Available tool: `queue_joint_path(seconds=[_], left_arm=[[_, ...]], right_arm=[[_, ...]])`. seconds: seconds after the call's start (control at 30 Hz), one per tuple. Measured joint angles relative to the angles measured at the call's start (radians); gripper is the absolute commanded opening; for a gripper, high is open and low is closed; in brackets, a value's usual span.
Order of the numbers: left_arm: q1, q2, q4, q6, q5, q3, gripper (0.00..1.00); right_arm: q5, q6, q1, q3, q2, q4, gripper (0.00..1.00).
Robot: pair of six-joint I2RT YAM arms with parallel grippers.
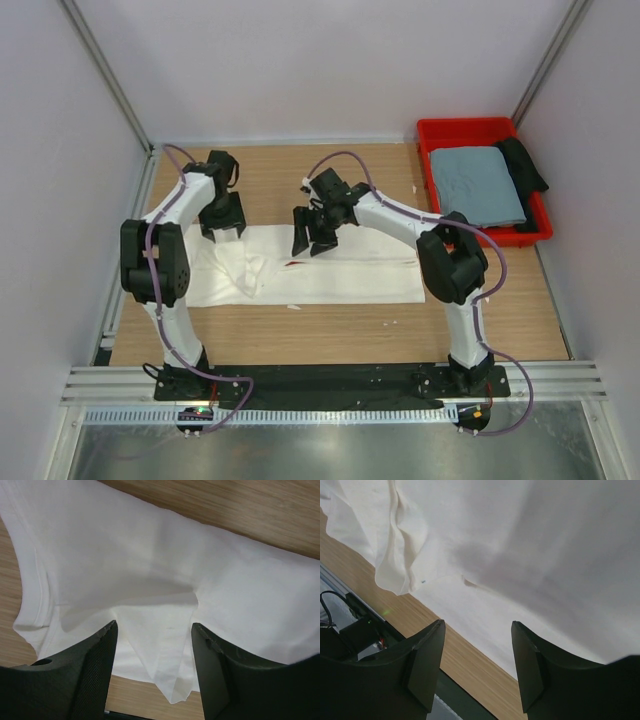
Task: Fold and stack the t-shirts
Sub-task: Fold the tshirt
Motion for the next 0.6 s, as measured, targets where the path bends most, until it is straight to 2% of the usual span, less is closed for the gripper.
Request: queue_joint_path(seconds=[0.2,0.33,0.6], left_arm=[[-0.080,0.019,0.006,0.001,-0.018,0.066,0.57],[-0.141,0.020,0.046,0.064,-0.027,0.064,0.54],[-0.138,-0.005,0.158,0.272,-0.045,-0.061,0.53]], right_arm=[[0.041,-0.013,-0.026,-0.036,-0.006,-0.011,0.61],[0.048,-0.018,-0.054,-0.097,-0.034,-0.015,0.62],[0.040,-0.035,-0.109,-0.195,-0.114,-0.013,0.62]])
